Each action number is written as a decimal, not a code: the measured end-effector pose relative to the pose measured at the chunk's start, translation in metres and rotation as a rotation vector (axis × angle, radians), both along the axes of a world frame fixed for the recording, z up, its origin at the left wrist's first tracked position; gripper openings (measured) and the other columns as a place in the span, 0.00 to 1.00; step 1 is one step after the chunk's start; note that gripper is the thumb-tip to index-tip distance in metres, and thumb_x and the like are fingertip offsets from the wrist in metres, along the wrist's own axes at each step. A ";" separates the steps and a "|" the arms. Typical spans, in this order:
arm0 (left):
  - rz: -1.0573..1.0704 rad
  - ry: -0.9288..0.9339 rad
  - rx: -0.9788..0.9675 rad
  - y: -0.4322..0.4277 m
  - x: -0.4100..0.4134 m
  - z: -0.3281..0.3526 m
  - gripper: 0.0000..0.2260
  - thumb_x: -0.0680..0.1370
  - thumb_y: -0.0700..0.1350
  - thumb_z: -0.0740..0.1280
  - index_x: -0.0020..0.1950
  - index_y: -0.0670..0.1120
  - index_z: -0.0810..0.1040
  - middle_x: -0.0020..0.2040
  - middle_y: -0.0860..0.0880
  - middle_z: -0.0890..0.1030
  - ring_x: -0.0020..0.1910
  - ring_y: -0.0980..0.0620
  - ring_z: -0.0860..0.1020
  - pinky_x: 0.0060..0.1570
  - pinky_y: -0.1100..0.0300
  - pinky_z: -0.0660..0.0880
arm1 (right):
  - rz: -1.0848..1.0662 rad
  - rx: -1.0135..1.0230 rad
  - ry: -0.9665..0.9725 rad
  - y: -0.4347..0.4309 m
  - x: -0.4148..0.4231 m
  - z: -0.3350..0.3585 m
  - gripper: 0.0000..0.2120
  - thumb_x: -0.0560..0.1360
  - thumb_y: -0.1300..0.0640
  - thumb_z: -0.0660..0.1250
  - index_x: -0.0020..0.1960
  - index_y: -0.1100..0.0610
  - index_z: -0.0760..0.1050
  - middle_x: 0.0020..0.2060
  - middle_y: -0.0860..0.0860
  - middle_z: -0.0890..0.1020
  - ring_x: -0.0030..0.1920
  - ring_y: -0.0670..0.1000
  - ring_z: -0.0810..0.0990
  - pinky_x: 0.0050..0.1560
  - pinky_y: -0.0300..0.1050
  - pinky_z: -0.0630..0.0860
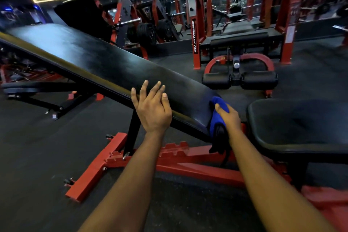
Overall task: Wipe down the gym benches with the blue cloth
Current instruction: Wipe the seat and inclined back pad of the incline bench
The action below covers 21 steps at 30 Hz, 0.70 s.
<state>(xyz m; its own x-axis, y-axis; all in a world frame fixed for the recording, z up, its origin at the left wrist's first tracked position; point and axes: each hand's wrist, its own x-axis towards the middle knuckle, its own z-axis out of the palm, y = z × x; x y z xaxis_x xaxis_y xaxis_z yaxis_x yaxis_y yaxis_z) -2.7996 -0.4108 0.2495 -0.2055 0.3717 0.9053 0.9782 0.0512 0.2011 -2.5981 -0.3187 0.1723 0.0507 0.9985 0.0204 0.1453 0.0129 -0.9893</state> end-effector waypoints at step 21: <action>-0.065 -0.015 0.095 0.009 -0.003 -0.006 0.17 0.79 0.47 0.57 0.56 0.48 0.85 0.60 0.55 0.82 0.66 0.53 0.74 0.74 0.42 0.54 | 0.051 -0.026 -0.241 0.051 -0.005 -0.009 0.24 0.79 0.44 0.62 0.73 0.47 0.67 0.67 0.62 0.73 0.64 0.64 0.74 0.65 0.55 0.70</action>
